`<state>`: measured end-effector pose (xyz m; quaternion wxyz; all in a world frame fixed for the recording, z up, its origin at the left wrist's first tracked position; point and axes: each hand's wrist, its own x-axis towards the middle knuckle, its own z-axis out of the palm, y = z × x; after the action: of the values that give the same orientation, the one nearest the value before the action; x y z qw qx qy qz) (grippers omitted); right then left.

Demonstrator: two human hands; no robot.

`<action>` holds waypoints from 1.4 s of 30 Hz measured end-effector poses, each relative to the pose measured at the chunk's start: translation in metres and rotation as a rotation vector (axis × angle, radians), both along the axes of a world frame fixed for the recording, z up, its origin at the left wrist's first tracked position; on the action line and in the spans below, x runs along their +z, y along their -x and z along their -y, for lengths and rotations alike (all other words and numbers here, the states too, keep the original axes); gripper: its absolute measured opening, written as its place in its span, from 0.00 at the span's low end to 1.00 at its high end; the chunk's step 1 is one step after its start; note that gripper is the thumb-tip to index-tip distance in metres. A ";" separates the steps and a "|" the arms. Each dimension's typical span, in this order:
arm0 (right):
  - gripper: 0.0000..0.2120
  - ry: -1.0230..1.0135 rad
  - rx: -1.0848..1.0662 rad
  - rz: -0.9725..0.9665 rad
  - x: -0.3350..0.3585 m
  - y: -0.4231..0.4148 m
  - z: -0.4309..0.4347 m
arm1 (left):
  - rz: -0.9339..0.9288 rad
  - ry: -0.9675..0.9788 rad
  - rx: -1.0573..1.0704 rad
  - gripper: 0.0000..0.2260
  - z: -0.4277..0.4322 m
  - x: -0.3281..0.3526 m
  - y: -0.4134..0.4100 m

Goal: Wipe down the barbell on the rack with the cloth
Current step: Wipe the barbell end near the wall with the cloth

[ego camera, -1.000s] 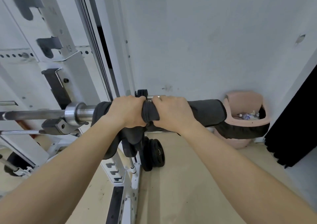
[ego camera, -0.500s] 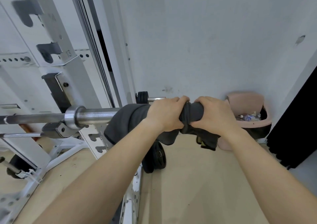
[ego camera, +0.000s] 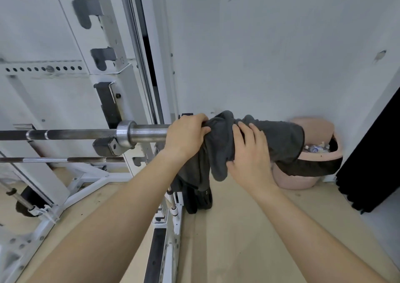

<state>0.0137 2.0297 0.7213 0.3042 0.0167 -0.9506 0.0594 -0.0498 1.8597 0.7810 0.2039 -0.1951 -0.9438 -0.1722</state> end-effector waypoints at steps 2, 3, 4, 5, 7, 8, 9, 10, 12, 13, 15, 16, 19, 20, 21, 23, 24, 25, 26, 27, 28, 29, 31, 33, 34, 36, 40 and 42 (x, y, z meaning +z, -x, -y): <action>0.44 0.004 0.035 0.094 0.003 -0.009 0.001 | -0.001 -0.186 -0.038 0.07 0.002 0.001 -0.009; 0.47 -0.019 0.055 0.175 0.007 -0.014 -0.002 | 0.024 -0.282 -0.072 0.07 0.005 0.003 -0.014; 0.51 -0.073 0.078 0.274 0.013 -0.020 -0.004 | 0.064 -0.372 -0.117 0.06 0.009 0.006 -0.019; 0.54 -0.121 0.096 0.395 0.020 -0.026 -0.006 | 0.113 -0.441 -0.168 0.06 0.013 0.009 -0.024; 0.49 -0.098 0.116 0.535 0.039 -0.038 -0.005 | 0.213 -0.530 -0.274 0.06 0.025 0.017 -0.037; 0.40 -0.015 0.115 0.463 0.050 -0.044 -0.002 | 0.242 -0.554 -0.321 0.07 0.031 0.021 -0.045; 0.30 0.078 0.125 0.316 0.062 -0.049 0.004 | 0.256 -0.566 -0.362 0.08 0.038 0.024 -0.053; 0.24 0.141 0.145 0.173 0.072 -0.053 0.013 | 0.261 -0.571 -0.400 0.09 0.046 0.027 -0.061; 0.25 0.208 0.252 0.127 0.089 -0.059 0.034 | 0.268 -0.552 -0.461 0.09 0.063 0.033 -0.079; 0.26 0.211 0.317 0.201 0.095 -0.062 0.046 | 0.266 -0.532 -0.478 0.09 0.073 0.035 -0.087; 0.20 0.144 0.384 0.343 0.100 -0.070 0.069 | 0.234 -0.505 -0.471 0.10 0.094 0.037 -0.103; 0.15 0.147 0.384 0.363 0.101 -0.078 0.082 | 0.204 -0.496 -0.442 0.10 0.107 0.037 -0.111; 0.06 0.240 0.293 0.294 0.095 -0.106 0.120 | 0.080 -0.427 -0.265 0.09 0.151 0.031 -0.139; 0.05 0.227 0.252 0.243 0.090 -0.117 0.134 | 0.056 -0.392 -0.211 0.08 0.167 0.026 -0.147; 0.05 0.182 0.213 0.195 0.085 -0.127 0.147 | 0.057 -0.347 -0.164 0.08 0.183 0.021 -0.155; 0.07 0.078 0.137 0.158 0.075 -0.142 0.170 | 0.106 -0.229 -0.085 0.10 0.213 0.012 -0.170; 0.08 0.052 0.107 0.174 0.071 -0.149 0.182 | 0.141 -0.169 -0.044 0.14 0.228 0.007 -0.177; 0.08 0.047 0.084 0.196 0.067 -0.156 0.193 | 0.198 -0.124 -0.011 0.18 0.241 0.001 -0.184; 0.08 0.061 0.071 0.207 0.062 -0.163 0.203 | 0.279 -0.111 -0.007 0.21 0.253 -0.004 -0.193; 0.07 0.093 0.064 0.202 0.059 -0.171 0.214 | 0.391 -0.149 -0.044 0.21 0.265 -0.010 -0.203; 0.04 0.149 0.075 0.186 0.057 -0.180 0.224 | 0.524 -0.220 -0.106 0.21 0.279 -0.019 -0.212; 0.05 0.232 0.106 0.174 0.056 -0.188 0.234 | 0.653 -0.303 -0.171 0.21 0.292 -0.026 -0.223; 0.07 0.454 0.190 0.188 0.059 -0.202 0.252 | 0.825 -0.435 -0.224 0.28 0.322 -0.045 -0.238; 0.07 0.724 0.248 0.215 0.064 -0.216 0.267 | 0.835 -0.474 -0.200 0.27 0.352 -0.062 -0.256; 0.07 0.857 0.273 0.218 0.065 -0.223 0.274 | 0.807 -0.462 -0.181 0.26 0.365 -0.070 -0.265; 0.07 1.033 0.304 0.238 0.065 -0.238 0.288 | 0.741 -0.469 -0.132 0.22 0.385 -0.084 -0.286; 0.07 1.051 0.331 0.231 0.051 -0.272 0.312 | 0.571 -0.558 0.056 0.09 0.417 -0.096 -0.327; 0.06 1.072 0.336 0.236 0.045 -0.291 0.321 | 0.541 -0.780 0.135 0.10 0.424 -0.092 -0.351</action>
<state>0.3050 1.7088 0.7665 0.1481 0.0043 -0.7994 0.5823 0.3007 1.4358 0.6893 0.0195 0.0096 -0.8386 -0.5443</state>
